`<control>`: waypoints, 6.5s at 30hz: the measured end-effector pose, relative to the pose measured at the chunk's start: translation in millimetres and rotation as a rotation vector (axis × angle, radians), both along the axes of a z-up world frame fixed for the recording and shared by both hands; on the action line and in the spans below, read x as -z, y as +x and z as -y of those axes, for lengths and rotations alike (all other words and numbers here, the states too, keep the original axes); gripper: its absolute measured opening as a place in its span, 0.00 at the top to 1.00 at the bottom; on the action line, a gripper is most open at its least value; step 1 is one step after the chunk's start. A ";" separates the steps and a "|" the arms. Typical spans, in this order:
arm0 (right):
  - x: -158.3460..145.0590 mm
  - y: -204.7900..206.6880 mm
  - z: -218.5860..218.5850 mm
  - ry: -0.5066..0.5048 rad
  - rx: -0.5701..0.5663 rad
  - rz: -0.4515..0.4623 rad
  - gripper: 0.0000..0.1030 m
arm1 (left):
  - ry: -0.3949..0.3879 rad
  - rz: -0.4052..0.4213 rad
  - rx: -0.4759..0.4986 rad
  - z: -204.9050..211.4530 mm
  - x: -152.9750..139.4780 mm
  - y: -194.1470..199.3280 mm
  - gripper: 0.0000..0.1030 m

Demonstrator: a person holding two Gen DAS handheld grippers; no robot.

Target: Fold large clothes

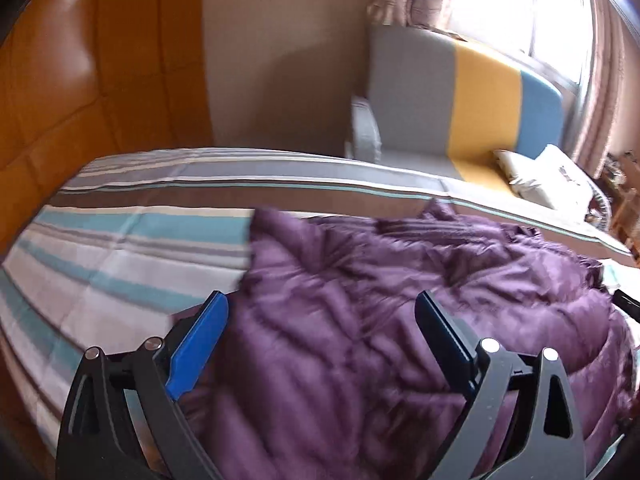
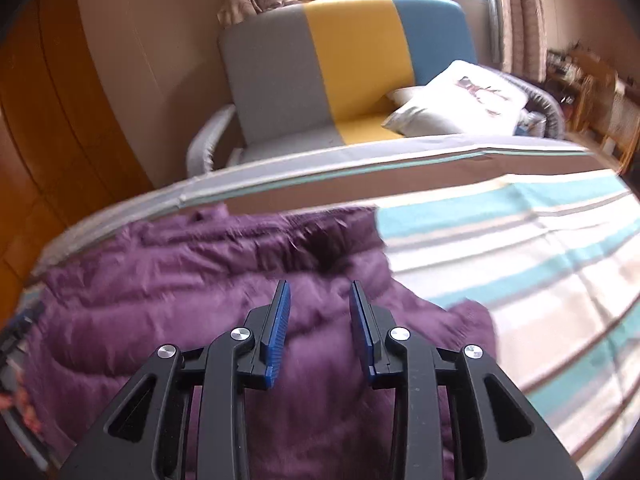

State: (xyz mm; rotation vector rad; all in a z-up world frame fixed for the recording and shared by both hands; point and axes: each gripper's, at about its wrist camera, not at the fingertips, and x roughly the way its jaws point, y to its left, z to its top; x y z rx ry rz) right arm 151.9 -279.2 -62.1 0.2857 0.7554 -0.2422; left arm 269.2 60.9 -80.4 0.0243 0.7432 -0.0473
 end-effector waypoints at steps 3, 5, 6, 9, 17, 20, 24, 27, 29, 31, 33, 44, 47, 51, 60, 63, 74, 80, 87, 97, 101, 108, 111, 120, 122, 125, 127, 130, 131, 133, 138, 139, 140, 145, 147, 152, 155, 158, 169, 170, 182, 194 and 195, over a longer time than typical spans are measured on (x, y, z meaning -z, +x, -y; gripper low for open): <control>13.6 -1.8 -0.4 -0.050 0.038 -0.051 0.70 | 0.051 -0.031 -0.047 -9.7 12.8 -3.4 0.08; 25.3 -1.0 3.1 -0.070 0.057 -0.074 0.70 | 0.040 -0.076 -0.051 -17.5 26.5 0.1 0.04; 31.8 0.5 3.8 -0.087 0.063 -0.079 0.70 | 0.012 -0.080 -0.048 -21.9 33.4 0.7 0.02; 41.2 2.2 11.1 -0.064 0.075 -0.069 0.70 | -0.060 -0.103 -0.043 -30.8 41.3 5.6 0.02; 23.6 -16.6 14.6 -0.009 0.084 0.003 0.70 | -0.126 -0.064 -0.088 -53.4 25.1 -21.1 0.02; 11.3 -28.0 4.2 0.019 0.066 0.021 0.70 | -0.132 -0.036 -0.117 -65.1 22.1 -37.0 0.02; 0.4 -46.5 -23.9 0.034 -0.001 0.028 0.70 | -0.166 -0.043 -0.152 -82.5 25.5 -53.8 0.02; -4.7 -59.8 -43.8 0.058 -0.049 0.044 0.70 | -0.226 -0.068 -0.174 -94.8 32.3 -67.1 0.02; -9.0 -70.1 -58.6 0.065 -0.094 0.063 0.70 | -0.250 -0.077 -0.174 -98.9 36.9 -73.8 0.03; -12.4 -76.5 -71.2 0.054 -0.125 0.071 0.75 | -0.271 -0.082 -0.161 -102.5 41.3 -80.7 0.03; -15.8 -83.9 -83.6 0.056 -0.161 0.077 0.77 | -0.302 -0.088 -0.144 -104.1 44.8 -87.3 0.04; -12.2 -96.6 -134.3 0.010 -0.249 0.065 0.86 | -0.435 -0.126 -0.068 -98.9 55.3 -102.0 0.20; -11.8 -90.9 -138.2 0.014 -0.256 0.067 0.86 | -0.480 -0.142 -0.051 -96.8 59.3 -98.5 0.18; -3.5 -79.8 -146.4 -0.034 -0.275 0.040 0.86 | -0.490 -0.136 -0.040 -89.8 60.3 -98.2 0.16; 34.3 -64.6 -148.7 -0.062 -0.303 -0.061 0.86 | -0.490 -0.115 -0.100 -77.3 61.6 -93.7 0.18; 34.6 -66.1 -149.4 -0.069 -0.302 -0.053 0.86 | -0.511 -0.106 -0.127 -76.4 62.8 -94.2 0.24; 35.0 -72.7 -150.3 -0.048 -0.285 -0.031 0.86 | -0.551 -0.077 -0.208 -73.3 68.3 -93.1 0.31; 34.4 -74.1 -144.0 -0.027 -0.287 -0.026 0.86 | -0.601 -0.114 -0.241 -72.7 68.6 -106.2 0.43; 33.5 -73.7 -140.3 -0.017 -0.289 -0.022 0.86 | -0.674 -0.111 -0.213 -82.1 71.5 -92.5 0.24; 33.4 -75.8 -142.1 -0.026 -0.281 -0.020 0.86 | -0.685 -0.065 -0.168 -72.6 78.6 -86.8 0.46; 32.7 -76.2 -142.1 -0.021 -0.287 -0.024 0.86 | -0.721 -0.063 -0.164 -72.6 77.3 -86.1 0.70; 31.6 -71.4 -145.7 -0.039 -0.284 -0.039 0.86 | -0.674 0.050 -0.127 -63.2 42.7 -101.2 0.77; 21.7 -73.6 -134.1 0.056 -0.266 -0.019 0.86 | -0.625 0.081 -0.111 -57.7 33.2 -101.6 0.78; 1.9 -102.4 -53.5 -0.052 0.006 0.026 0.86 | -0.510 0.169 -0.065 -37.7 -2.8 -116.7 0.78; 5.2 -106.8 -40.0 -0.033 0.046 0.030 0.86 | -0.472 0.203 -0.039 -27.1 -16.8 -120.5 0.77; 9.7 -106.5 -29.4 -0.064 0.081 0.011 0.86 | -0.405 0.244 0.006 -8.4 -34.9 -125.9 0.77; 11.1 -106.7 -26.4 -0.101 0.096 0.005 0.86 | -0.345 0.272 0.043 7.5 -46.4 -128.9 0.76; 11.9 -106.4 -27.6 -0.123 0.103 0.007 0.86 | -0.315 0.320 0.100 29.2 -59.1 -136.7 0.75; 11.0 -105.1 -28.0 -0.132 0.106 0.005 0.86 | -0.308 0.329 0.116 36.0 -62.8 -139.0 0.75; 9.2 -105.1 -24.9 -0.127 0.117 0.017 0.86 | -0.303 0.340 0.144 47.3 -68.7 -141.3 0.75; 1.1 -117.4 -11.1 -0.123 0.193 0.044 0.86 | -0.282 0.368 0.213 79.0 -84.4 -144.8 0.74; 0.8 -120.0 -5.9 -0.119 0.211 0.040 0.86 | -0.274 0.374 0.226 86.9 -87.9 -145.5 0.74; 1.4 -123.0 2.0 -0.103 0.234 0.039 0.86 | -0.265 0.378 0.242 94.8 -90.7 -145.8 0.74; 3.7 -134.4 25.4 -0.082 0.305 0.035 0.86 | -0.202 0.388 0.332 138.5 -94.5 -151.8 0.71; 5.3 -137.7 31.8 -0.065 0.319 0.032 0.86 | -0.182 0.383 0.377 156.4 -93.8 -155.6 0.71; 9.0 -143.3 44.1 -0.012 0.339 0.034 0.86 | -0.129 0.327 0.489 199.4 -80.9 -159.7 0.70; 11.6 -146.3 52.8 0.023 0.349 0.038 0.86 | -0.093 0.289 0.546 221.3 -70.9 -162.5 0.70; 13.3 -151.8 57.4 0.052 0.357 0.045 0.86 | -0.057 0.247 0.586 241.6 -57.9 -164.9 0.70; 13.3 -168.5 69.7 0.080 0.376 0.055 0.86 | -0.022 0.155 0.710 269.1 -24.4 -180.4 0.35; 13.4 -169.9 70.3 0.085 0.378 0.056 0.86 | -0.089 0.143 0.731 262.6 -30.6 -182.6 0.29; -3.3 -174.7 61.6 0.111 0.327 0.112 0.86 | -0.427 0.317 0.660 153.9 -83.5 -196.9 0.04; -58.0 -153.8 18.0 0.088 0.154 0.215 0.86 | -0.401 0.020 0.273 104.6 -8.8 -86.5 0.44; -61.4 -153.2 15.9 0.084 0.147 0.223 0.86 | -0.387 0.035 0.297 111.4 -10.4 -91.2 0.47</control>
